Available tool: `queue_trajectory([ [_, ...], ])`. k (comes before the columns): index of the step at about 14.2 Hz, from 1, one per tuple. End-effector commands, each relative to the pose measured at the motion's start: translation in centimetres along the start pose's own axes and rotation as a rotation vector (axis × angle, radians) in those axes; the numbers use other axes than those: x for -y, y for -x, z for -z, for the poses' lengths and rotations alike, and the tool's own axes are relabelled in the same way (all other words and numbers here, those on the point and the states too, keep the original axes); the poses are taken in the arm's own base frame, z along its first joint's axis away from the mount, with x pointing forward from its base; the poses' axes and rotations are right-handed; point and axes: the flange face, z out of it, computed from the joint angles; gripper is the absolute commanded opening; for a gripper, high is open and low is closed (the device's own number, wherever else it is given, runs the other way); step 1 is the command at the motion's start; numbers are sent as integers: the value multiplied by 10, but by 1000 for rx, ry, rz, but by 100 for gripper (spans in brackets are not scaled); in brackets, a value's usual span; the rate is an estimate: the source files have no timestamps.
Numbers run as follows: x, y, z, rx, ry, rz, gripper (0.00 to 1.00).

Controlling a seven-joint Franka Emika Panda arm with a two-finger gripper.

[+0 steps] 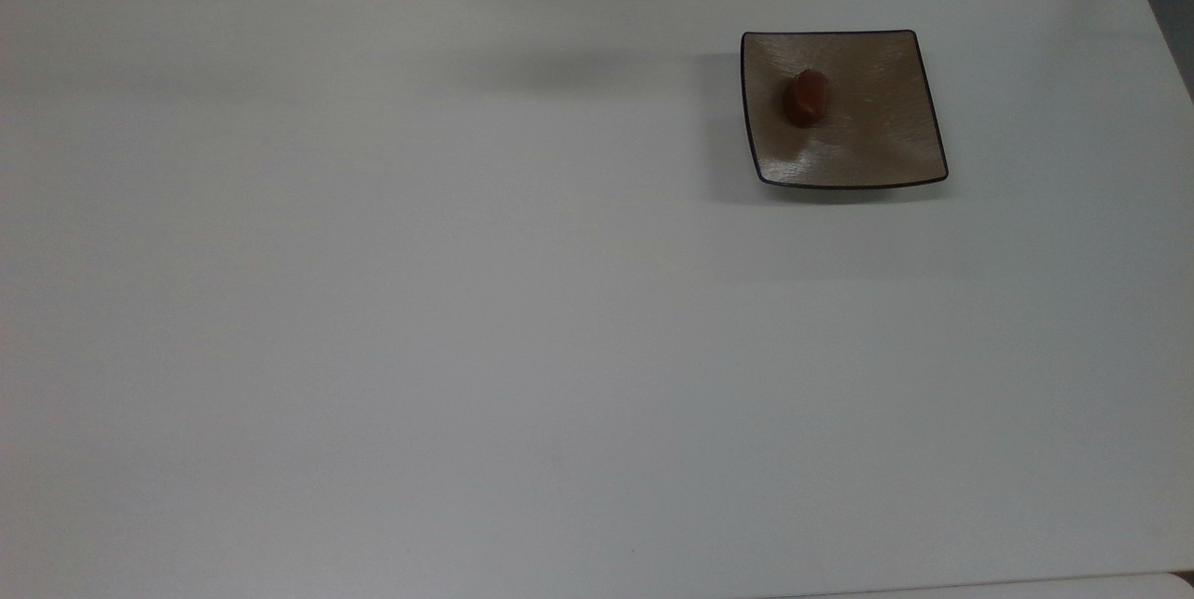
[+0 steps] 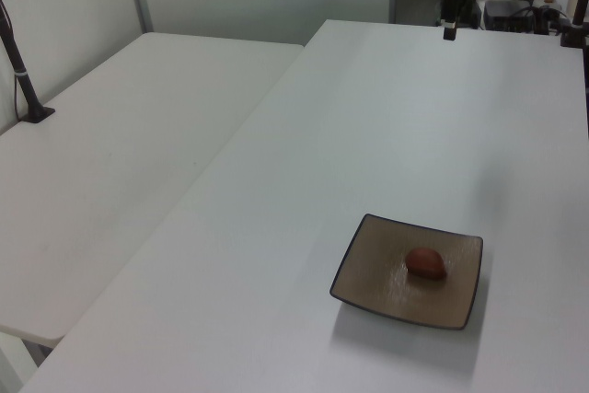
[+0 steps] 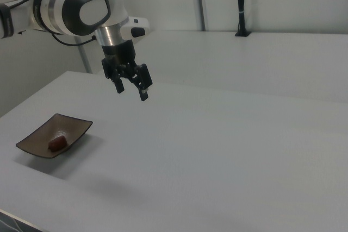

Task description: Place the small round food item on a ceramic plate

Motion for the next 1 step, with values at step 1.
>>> queue_trajectory([
  [1, 9, -1, -7, 1, -3, 45, 100],
])
